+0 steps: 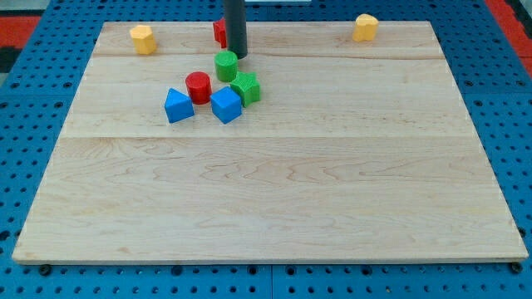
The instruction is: Move the red circle along with the green star slightly right
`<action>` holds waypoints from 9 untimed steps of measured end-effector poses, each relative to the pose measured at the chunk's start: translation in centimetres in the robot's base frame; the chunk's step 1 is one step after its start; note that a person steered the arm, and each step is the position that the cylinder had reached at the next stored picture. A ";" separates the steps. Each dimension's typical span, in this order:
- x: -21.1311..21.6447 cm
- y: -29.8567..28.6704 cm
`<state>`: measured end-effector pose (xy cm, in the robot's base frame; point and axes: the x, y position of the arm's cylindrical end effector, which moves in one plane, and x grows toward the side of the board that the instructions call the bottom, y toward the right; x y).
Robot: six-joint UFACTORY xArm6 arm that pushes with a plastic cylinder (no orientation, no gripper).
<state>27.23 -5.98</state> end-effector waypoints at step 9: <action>8.3 -5.5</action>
<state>35.52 -11.48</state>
